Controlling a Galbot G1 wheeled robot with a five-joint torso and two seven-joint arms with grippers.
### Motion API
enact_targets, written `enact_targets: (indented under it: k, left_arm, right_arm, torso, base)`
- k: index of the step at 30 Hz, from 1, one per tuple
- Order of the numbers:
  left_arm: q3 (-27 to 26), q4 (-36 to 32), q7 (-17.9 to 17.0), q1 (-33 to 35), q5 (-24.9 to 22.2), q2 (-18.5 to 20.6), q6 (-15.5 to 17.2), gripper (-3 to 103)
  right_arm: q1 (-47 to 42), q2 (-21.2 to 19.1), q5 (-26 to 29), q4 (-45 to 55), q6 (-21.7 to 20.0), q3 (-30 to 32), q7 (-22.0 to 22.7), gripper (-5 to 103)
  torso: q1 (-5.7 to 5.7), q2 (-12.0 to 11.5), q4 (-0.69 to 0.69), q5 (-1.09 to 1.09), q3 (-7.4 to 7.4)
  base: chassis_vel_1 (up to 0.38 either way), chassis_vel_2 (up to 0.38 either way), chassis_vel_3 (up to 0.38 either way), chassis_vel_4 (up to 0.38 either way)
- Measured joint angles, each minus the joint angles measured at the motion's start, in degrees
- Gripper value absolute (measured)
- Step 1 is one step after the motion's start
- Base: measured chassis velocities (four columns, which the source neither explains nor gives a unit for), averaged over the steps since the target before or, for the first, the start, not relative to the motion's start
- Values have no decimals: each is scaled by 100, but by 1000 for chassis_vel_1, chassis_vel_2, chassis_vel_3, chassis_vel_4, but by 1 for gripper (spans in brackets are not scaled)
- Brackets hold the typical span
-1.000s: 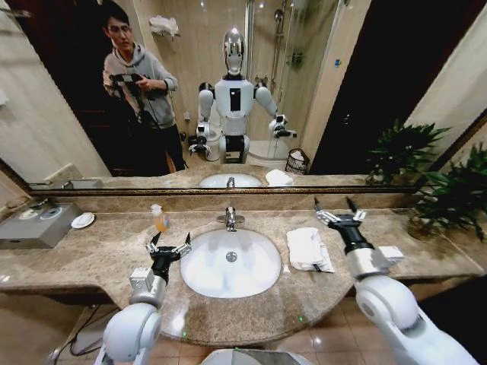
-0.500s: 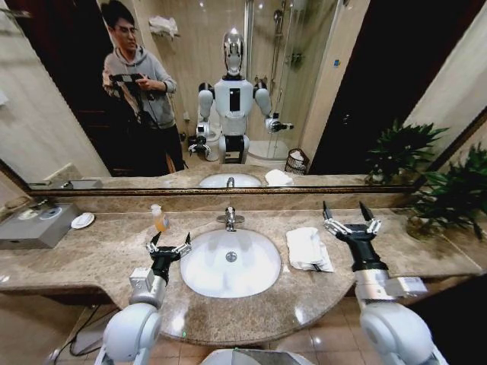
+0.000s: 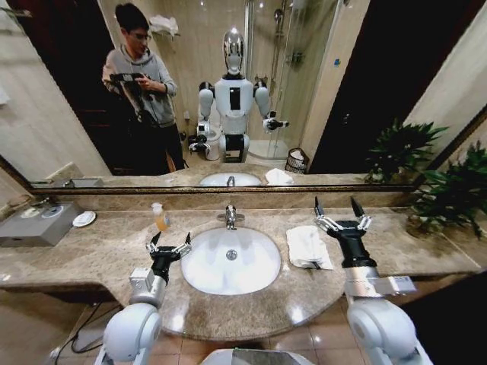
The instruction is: Pick up the towel from the sink counter and wipe the mirror surface.
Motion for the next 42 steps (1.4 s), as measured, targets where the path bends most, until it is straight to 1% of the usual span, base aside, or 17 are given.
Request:
enact_targets:
  k: [7,9,14,16,22,23,24,25,28,29,32,35,37,38,40,42]
  left_arm:
    - [0,0,0,1,0,0,0,100]
    - [0,0,0,1,0,0,0,100]
    - [0,0,0,1,0,0,0,100]
    - [0,0,0,1,0,0,0,100]
    - [0,0,0,0,0,0,0,100]
    - [0,0,0,0,0,0,0,100]
    - [-1,0,0,1,0,0,0,100]
    - [-1,0,0,0,0,0,0,100]
    - [0,0,0,1,0,0,0,100]
    - [0,0,0,2,0,0,0,100]
    - [0,0,0,1,0,-1,0,100]
    - [2,0,1,0,0,-2,0,100]
    - [2,0,1,-1,0,-2,0,100]
    - [2,0,1,-1,0,-2,0,100]
    - [1,0,1,0,0,-1,0,100]
    - [0,0,1,0,0,0,0,100]
  right_arm:
    - [85,120,17,-100,24,-7,-49,100]
    - [87,200,-1,-151,45,100,-154,100]
    - [30,249,-41,-177,57,161,-200,100]
    - [14,304,-120,-243,94,127,-231,100]
    - [41,438,-220,-323,134,18,-268,100]
    - [55,474,-258,-350,154,-41,-271,100]
    - [62,489,-273,-362,162,-77,-271,100]
    - [65,500,-288,-367,167,-106,-271,100]
    - [58,504,-309,-367,171,-139,-282,100]
    - [46,504,-323,-366,184,-157,-290,100]
    - [15,496,-369,-363,237,-189,-310,100]
    - [-41,479,-480,-356,301,-231,-341,100]
    - [-57,475,-504,-355,314,-239,-351,100]
    - [-86,463,-547,-342,321,-263,-363,100]
    - [-125,431,-597,-315,321,-287,-396,100]
    - [-160,395,-622,-288,325,-302,-417,100]
  torso:
    - [-3,1,1,-1,-1]
    - [-4,1,-1,1,-1]
    - [-2,1,0,-2,-1]
    - [0,0,2,-1,0]
    - [-1,0,-2,-1,0]
    - [-1,0,-2,-2,0]
    - [-1,0,2,2,0]
    - [-2,0,1,-1,-1]
    - [-5,2,0,-2,-2]
    - [-6,3,1,0,-2]
    - [-4,1,1,0,-1]
    - [-4,2,-4,2,-1]
    - [-1,1,-4,2,0]
    - [2,-1,1,2,1]
    - [1,0,4,-2,0]
    - [0,0,2,-3,0]
  base:
    - [129,-159,-122,168]
    - [102,-178,-117,175]
    - [109,-168,-101,170]
    - [87,-180,-108,182]
    - [74,-233,-113,257]
    - [64,-307,-76,274]
    - [64,-307,-8,326]
    - [16,-307,-8,315]
    - [-32,-315,47,316]
    - [-73,-341,100,303]
    - [-90,-284,131,290]
    - [-146,-198,134,150]
    - [-80,-142,110,-8]
    - [-6,-40,115,-16]
    - [7,1,80,9]
    - [56,38,0,33]
